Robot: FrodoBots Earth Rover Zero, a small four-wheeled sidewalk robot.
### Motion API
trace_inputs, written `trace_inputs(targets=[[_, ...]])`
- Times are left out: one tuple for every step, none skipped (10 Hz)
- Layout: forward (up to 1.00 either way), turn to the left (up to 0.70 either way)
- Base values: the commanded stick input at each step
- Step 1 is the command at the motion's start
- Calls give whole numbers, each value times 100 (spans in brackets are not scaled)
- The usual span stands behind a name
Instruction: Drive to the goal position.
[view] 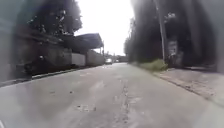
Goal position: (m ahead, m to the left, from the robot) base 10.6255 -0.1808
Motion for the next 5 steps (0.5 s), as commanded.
trace_inputs(targets=[[70,0],[70,0],[70,0],[70,0],[70,0]])
